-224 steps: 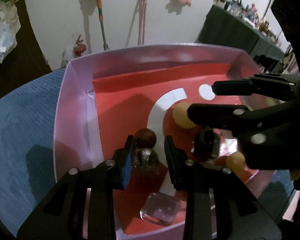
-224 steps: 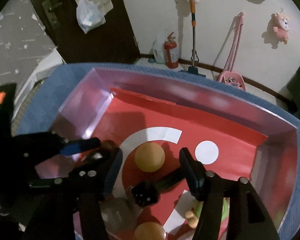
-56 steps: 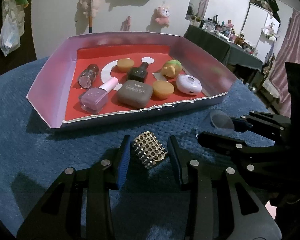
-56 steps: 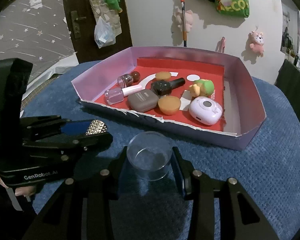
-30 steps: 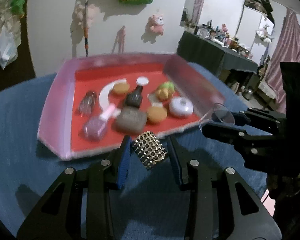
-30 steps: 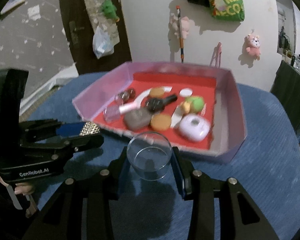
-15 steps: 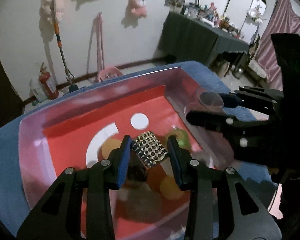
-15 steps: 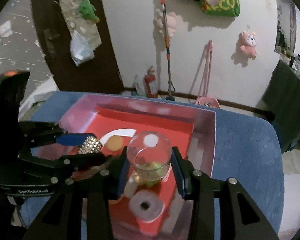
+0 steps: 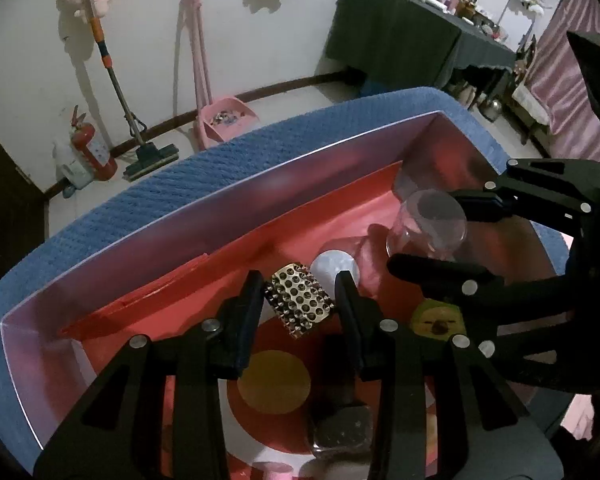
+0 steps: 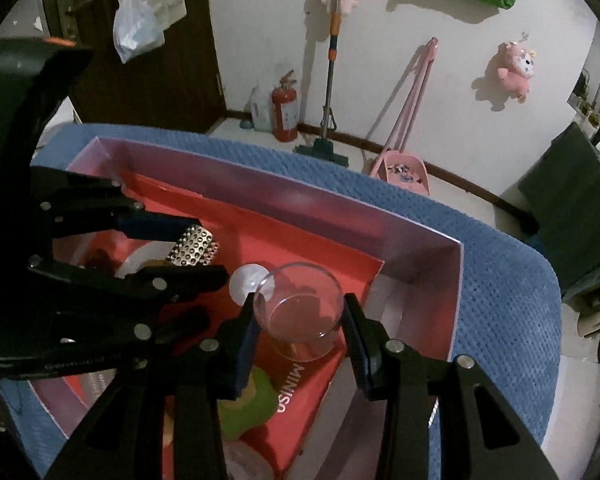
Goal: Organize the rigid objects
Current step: 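Carry the studded cube and clear lid into the tray and open both tools, then lift both tools out of the tray above the placed items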
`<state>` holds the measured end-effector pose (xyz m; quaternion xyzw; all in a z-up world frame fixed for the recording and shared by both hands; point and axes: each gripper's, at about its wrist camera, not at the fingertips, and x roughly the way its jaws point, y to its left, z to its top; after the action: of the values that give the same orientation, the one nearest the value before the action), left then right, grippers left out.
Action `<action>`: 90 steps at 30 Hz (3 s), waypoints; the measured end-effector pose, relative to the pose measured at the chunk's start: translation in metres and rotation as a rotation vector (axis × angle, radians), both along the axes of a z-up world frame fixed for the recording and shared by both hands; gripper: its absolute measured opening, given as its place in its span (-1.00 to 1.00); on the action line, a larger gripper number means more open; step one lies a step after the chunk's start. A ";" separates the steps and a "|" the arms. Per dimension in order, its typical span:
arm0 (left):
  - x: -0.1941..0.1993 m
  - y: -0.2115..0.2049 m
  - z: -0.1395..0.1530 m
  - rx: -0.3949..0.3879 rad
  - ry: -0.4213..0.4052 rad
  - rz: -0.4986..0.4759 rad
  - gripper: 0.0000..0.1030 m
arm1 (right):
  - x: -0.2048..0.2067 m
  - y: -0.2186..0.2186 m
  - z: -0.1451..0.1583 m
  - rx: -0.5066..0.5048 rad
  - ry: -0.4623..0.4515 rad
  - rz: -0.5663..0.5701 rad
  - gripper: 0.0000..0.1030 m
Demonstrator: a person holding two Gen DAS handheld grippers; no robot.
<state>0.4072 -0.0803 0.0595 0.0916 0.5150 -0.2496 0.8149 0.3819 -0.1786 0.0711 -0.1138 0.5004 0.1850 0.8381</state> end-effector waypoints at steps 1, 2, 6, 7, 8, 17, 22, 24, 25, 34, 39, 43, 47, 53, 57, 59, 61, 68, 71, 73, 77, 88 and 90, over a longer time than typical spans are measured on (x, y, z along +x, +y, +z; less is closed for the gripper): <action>0.001 0.000 -0.001 0.005 0.003 -0.001 -0.32 | 0.002 0.002 -0.002 -0.005 0.009 0.004 -0.17; 0.002 -0.001 -0.002 0.007 0.008 -0.002 -0.32 | 0.003 0.003 -0.003 -0.006 0.019 0.008 -0.17; 0.007 -0.002 -0.004 0.024 0.018 0.000 -0.32 | 0.009 0.011 -0.009 -0.049 0.044 0.030 -0.16; 0.007 -0.003 -0.005 0.025 0.023 0.002 -0.32 | 0.009 0.012 -0.010 -0.057 0.049 0.032 -0.16; 0.008 -0.004 -0.006 0.030 0.027 0.006 -0.32 | 0.011 0.014 -0.013 -0.068 0.057 0.035 -0.16; 0.011 0.000 -0.011 0.030 0.034 0.013 -0.31 | 0.017 0.018 -0.022 -0.087 0.091 0.038 -0.16; 0.012 0.001 -0.011 0.034 0.031 0.010 -0.31 | 0.019 0.018 -0.024 -0.090 0.097 0.038 -0.16; 0.013 0.002 -0.011 0.035 0.029 0.009 -0.31 | 0.018 0.018 -0.024 -0.091 0.099 0.039 -0.16; 0.014 0.002 -0.011 0.034 0.029 0.009 -0.31 | 0.019 0.017 -0.023 -0.091 0.100 0.039 -0.16; 0.013 0.001 -0.009 0.036 0.028 0.017 -0.28 | 0.021 0.015 -0.022 -0.084 0.099 0.041 -0.16; 0.015 0.002 -0.009 0.042 0.026 0.025 -0.21 | 0.021 0.015 -0.022 -0.085 0.099 0.042 -0.16; 0.016 0.004 -0.008 0.041 0.029 0.031 -0.19 | 0.021 0.015 -0.022 -0.082 0.099 0.040 -0.16; 0.015 0.008 -0.010 0.038 0.031 0.040 -0.15 | 0.020 0.016 -0.022 -0.082 0.097 0.041 -0.15; 0.014 0.011 -0.010 0.029 0.036 0.063 -0.07 | 0.018 0.019 -0.019 -0.082 0.085 0.042 -0.11; 0.013 0.013 -0.010 0.027 0.030 0.068 -0.05 | 0.017 0.022 -0.017 -0.081 0.078 0.041 -0.08; 0.012 0.014 -0.010 0.033 0.025 0.065 -0.05 | 0.016 0.023 -0.017 -0.081 0.076 0.042 -0.07; 0.011 0.013 -0.010 0.037 0.020 0.062 -0.05 | 0.015 0.021 -0.018 -0.081 0.074 0.043 -0.06; 0.009 0.016 -0.007 0.020 0.010 0.067 -0.05 | 0.014 0.020 -0.016 -0.076 0.069 0.046 -0.05; 0.006 0.022 0.000 -0.018 0.001 0.090 0.18 | 0.012 0.019 -0.014 -0.072 0.058 0.053 0.01; 0.003 0.028 0.006 -0.053 -0.015 0.108 0.28 | 0.007 0.018 -0.009 -0.077 0.037 0.053 0.24; -0.008 0.034 0.021 -0.087 -0.046 0.132 0.28 | -0.006 0.017 0.002 -0.090 -0.001 0.060 0.29; -0.085 0.059 0.081 -0.157 -0.273 0.200 0.46 | -0.060 0.004 0.066 -0.035 -0.140 0.019 0.63; -0.105 0.064 0.091 -0.157 -0.332 0.213 0.62 | -0.077 0.000 0.081 -0.012 -0.188 0.004 0.77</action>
<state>0.3026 -0.0162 0.1507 0.0128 0.3592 -0.1829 0.9151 0.3047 -0.1788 0.1519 -0.1364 0.4206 0.1722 0.8803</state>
